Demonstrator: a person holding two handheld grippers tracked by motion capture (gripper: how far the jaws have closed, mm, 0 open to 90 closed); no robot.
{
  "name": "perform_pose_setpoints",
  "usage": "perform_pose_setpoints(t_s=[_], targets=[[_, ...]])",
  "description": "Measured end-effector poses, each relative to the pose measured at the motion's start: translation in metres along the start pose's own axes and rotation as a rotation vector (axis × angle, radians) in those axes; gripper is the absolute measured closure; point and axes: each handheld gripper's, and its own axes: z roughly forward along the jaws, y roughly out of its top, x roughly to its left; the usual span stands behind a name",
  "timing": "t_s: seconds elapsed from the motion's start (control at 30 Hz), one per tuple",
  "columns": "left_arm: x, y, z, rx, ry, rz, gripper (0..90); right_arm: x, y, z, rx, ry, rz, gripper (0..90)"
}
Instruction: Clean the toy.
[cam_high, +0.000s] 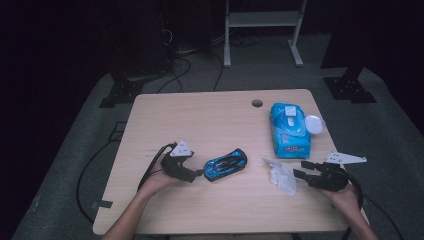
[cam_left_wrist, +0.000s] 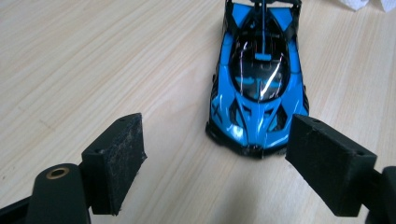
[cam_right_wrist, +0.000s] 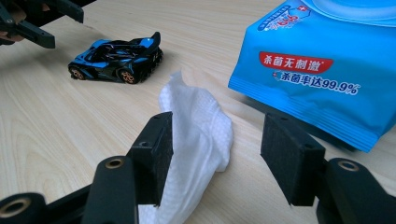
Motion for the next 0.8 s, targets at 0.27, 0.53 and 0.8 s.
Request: perform_pose_setpoints(t_s=[0.27,0.53,0.8], targets=[[0.001,-0.007,-0.007,0.011,0.003,-0.005,18.4,0.000,-0.001,0.000,0.003,-0.001,0.002,42.4],[0.000,-0.016,-0.012,0.014,0.007,-0.020,17.9,-0.001,-0.001,0.000,0.007,-0.004,0.001,42.0],[0.001,-0.024,-0.019,0.012,0.020,-0.033,17.2,-0.001,-0.002,0.001,0.010,-0.008,0.005,40.0]])
